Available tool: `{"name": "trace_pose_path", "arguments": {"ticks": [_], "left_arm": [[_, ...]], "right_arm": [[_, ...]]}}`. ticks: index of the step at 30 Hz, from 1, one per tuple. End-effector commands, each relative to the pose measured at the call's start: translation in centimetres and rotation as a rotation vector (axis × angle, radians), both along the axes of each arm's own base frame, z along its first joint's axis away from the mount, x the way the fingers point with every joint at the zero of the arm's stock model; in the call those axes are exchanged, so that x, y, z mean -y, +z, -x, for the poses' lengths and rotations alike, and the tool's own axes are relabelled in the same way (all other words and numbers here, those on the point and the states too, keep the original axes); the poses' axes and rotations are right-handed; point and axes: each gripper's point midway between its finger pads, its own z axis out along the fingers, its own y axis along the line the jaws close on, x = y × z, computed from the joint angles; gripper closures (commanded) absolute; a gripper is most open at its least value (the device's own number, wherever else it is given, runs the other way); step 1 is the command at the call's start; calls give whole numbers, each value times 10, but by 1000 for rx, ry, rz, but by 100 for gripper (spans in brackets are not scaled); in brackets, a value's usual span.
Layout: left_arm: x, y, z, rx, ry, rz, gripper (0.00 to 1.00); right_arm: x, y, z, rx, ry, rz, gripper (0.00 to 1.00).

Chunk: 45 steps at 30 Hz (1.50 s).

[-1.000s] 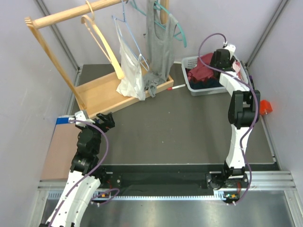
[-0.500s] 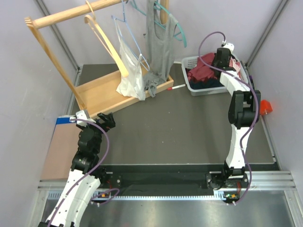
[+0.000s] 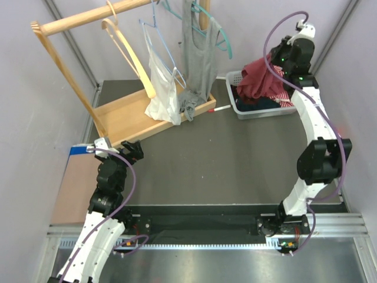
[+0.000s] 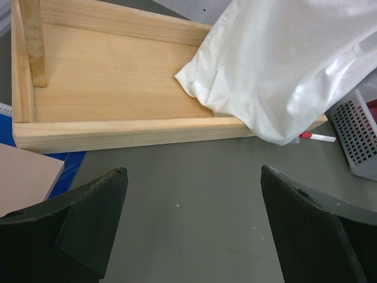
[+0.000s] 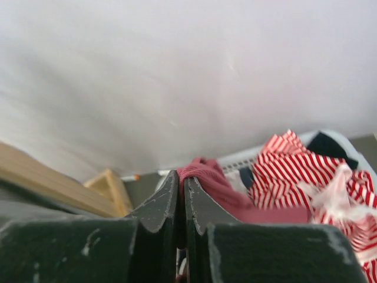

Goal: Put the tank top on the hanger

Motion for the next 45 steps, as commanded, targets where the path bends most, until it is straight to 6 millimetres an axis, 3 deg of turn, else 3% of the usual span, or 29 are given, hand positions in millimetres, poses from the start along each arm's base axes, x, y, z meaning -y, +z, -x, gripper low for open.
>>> {"name": "trace_pose_path", "arguments": {"ticks": [1, 5, 6, 8, 9, 11, 15, 21, 24, 26, 29, 32, 34, 36, 37, 38, 39, 40, 42, 43, 45], "left_arm": [[2, 18, 0, 80, -12, 12, 1], [1, 18, 2, 88, -7, 13, 1], [1, 18, 2, 89, -6, 14, 1], [1, 18, 2, 88, -6, 12, 1], [0, 19, 2, 89, -6, 11, 1], [1, 19, 2, 90, -7, 11, 1], [7, 19, 1, 97, -45, 1, 1], [14, 20, 1, 99, -81, 3, 1], [18, 21, 1, 109, -106, 2, 1], [32, 27, 2, 145, -189, -13, 2], [36, 26, 1, 142, -212, -17, 2], [33, 22, 0, 131, -193, -22, 2], [30, 21, 0, 128, -180, -23, 2], [28, 19, 0, 126, -168, -23, 2], [27, 19, 0, 128, -162, -23, 1], [26, 19, 0, 126, -154, -24, 1], [25, 18, 0, 126, -154, -25, 1], [27, 19, 0, 131, -162, -29, 2], [37, 20, 0, 153, -220, -36, 3], [39, 18, -1, 153, -229, -39, 4], [42, 10, -4, 121, -244, -40, 4]], "right_arm": [[-26, 92, 45, 211, 105, -35, 100], [-37, 127, 80, 286, 133, -29, 100], [-43, 144, 96, 322, 149, -26, 100], [-49, 155, 111, 345, 163, -17, 100], [-54, 169, 128, 378, 172, -13, 100], [-60, 176, 142, 398, 184, -8, 100], [-76, 208, 195, 489, 237, -20, 100], [-114, 236, 257, 576, 353, -45, 100], [-139, 242, 276, 592, 434, -60, 100], [-157, 243, 287, 593, 488, -73, 100], [-186, 242, 295, 586, 560, -83, 100], [-227, 225, 299, 530, 656, -62, 100], [-239, 219, 303, 519, 687, -58, 100], [-251, 206, 307, 504, 719, -87, 100], [-256, 183, 304, 464, 727, -82, 100], [-251, 186, 310, 482, 725, -135, 100], [-249, 177, 310, 473, 715, -146, 100], [-252, 143, 303, 417, 704, -130, 100], [-235, 132, 299, 413, 617, -151, 98], [-231, 106, 290, 365, 572, -127, 98], [-207, 86, 277, 315, 431, -108, 97]]}}
